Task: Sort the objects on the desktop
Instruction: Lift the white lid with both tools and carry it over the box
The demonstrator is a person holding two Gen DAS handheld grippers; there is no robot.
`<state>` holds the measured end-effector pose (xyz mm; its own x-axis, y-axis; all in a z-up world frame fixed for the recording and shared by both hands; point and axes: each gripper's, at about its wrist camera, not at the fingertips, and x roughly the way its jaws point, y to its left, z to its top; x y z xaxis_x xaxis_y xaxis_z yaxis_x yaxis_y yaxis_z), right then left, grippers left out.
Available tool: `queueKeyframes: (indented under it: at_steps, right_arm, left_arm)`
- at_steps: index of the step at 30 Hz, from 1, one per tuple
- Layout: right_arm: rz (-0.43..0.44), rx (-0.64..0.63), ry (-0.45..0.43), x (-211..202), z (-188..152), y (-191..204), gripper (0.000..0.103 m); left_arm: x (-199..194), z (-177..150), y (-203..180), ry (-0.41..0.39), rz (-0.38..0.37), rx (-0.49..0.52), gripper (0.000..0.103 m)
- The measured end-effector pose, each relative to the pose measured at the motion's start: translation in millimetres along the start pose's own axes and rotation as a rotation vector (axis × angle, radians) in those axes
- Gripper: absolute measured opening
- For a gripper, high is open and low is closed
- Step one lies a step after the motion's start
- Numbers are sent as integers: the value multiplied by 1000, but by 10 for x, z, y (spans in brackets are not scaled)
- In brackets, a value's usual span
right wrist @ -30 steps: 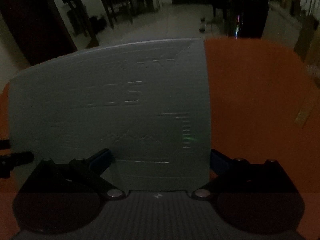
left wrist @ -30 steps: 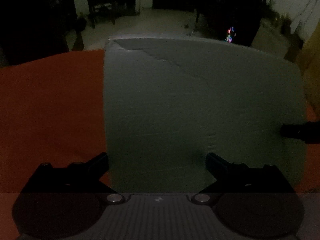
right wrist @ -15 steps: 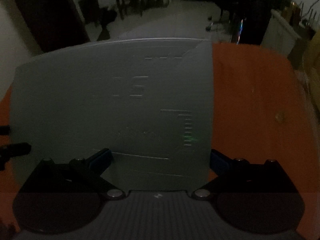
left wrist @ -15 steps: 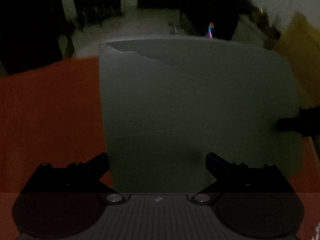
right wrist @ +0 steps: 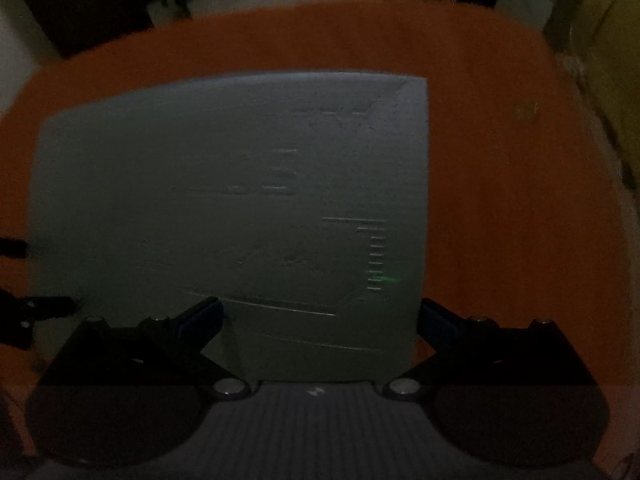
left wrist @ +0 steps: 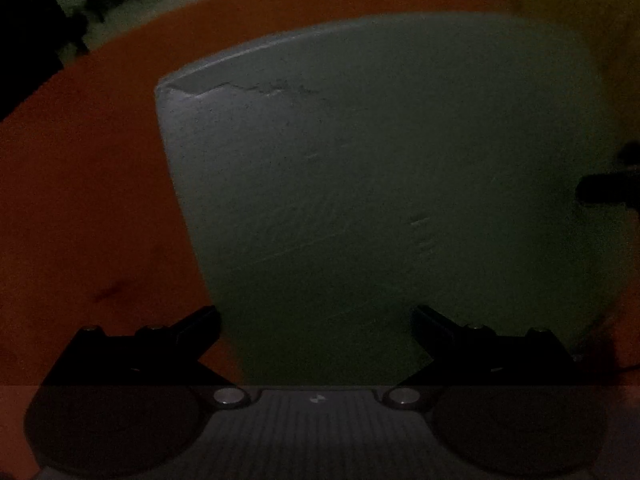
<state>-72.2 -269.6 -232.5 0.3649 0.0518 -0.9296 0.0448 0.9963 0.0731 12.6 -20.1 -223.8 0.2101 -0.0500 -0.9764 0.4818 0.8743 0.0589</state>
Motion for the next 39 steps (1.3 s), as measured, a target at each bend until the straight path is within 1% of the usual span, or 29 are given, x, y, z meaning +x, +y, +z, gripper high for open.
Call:
queueKeyframes:
  at_steps: [1,2,4,5,7,8,9,10,11,13,15,16,17,18,19,21,22,24,26,27,29,30,31,32,33,34,36,38,39]
  right_arm:
    - [-1,-3,18,123,-56,-1,103]
    - [2,-4,27,221,-110,-7,103]
    - [52,10,-25,144,-165,-71,103]
    - [76,14,-24,97,-186,-127,103]
    - [104,33,-26,102,-164,-251,103]
    - [112,54,-33,129,-172,-317,103]
    - [144,74,-42,125,-211,-358,103]
    - [198,87,-50,124,-249,-375,103]
    - [232,100,-53,122,-298,-365,103]
    - [242,114,-67,143,-375,-365,103]
    - [241,138,-87,143,-430,-398,103]
    - [239,159,-86,195,-390,-439,103]
    - [233,179,-82,168,-395,-414,103]
    - [226,187,-76,116,-385,-379,103]
    - [220,195,-72,55,-378,-345,103]
    - [205,201,-80,-139,-396,-286,103]
    - [211,218,-82,-188,-378,-320,103]
    - [222,269,-60,-270,-385,-361,103]
    - [215,286,-47,-310,-377,-324,103]
    - [198,261,-46,-270,-386,-322,103]
    - [159,211,-42,-185,-413,-318,103]
    - [116,200,-30,-130,-476,-310,103]
    - [111,199,-12,-78,-536,-308,103]
    - [115,204,3,-33,-595,-316,103]
    - [166,234,3,-23,-643,-375,103]
    - [204,262,9,-5,-672,-436,103]
    - [251,269,-3,38,-671,-522,103]
    - [277,238,-25,82,-654,-514,103]
    - [268,227,-31,37,-685,-463,103]
  left_arm:
    - [92,6,-8,-1,8,14,103]
    - [103,1,19,-12,5,12,103]
    - [13,-24,133,-56,-9,-12,103]
    - [-37,-41,199,-85,4,-23,103]
    - [-93,-99,353,-148,87,-36,103]
    - [-85,-144,433,-168,86,-44,103]
    - [-71,-184,504,-181,67,-60,103]
    - [-46,-216,559,-180,15,-91,103]
    - [-13,-245,620,-179,-43,-123,103]
    - [119,-294,695,-161,-173,-176,103]
    - [245,-308,679,-124,-266,-232,102]
    - [258,-302,664,-123,-270,-255,103]
    - [232,-283,641,-119,-253,-265,103]
    - [206,-265,622,-93,-248,-263,102]
    - [138,-268,614,-80,-253,-257,100]
    - [-104,-284,585,-86,-275,-251,102]
    - [-212,-301,565,-92,-274,-240,102]
    - [-383,-324,490,-117,-239,-193,102]
    - [-433,-345,464,-122,-214,-149,102]
    - [-375,-356,471,-117,-184,-131,103]
    - [-190,-377,501,-104,-70,-125,102]
    - [-83,-425,523,-93,-8,-126,102]
    - [-1,-461,551,-80,19,-124,102]
    - [75,-493,577,-77,25,-127,102]
    - [137,-545,622,-84,23,-139,103]
    - [191,-588,675,-97,4,-159,103]
    - [265,-648,810,-136,-94,-224,102]
    - [332,-704,883,-130,-199,-268,102]
    - [376,-725,873,-117,-262,-283,102]
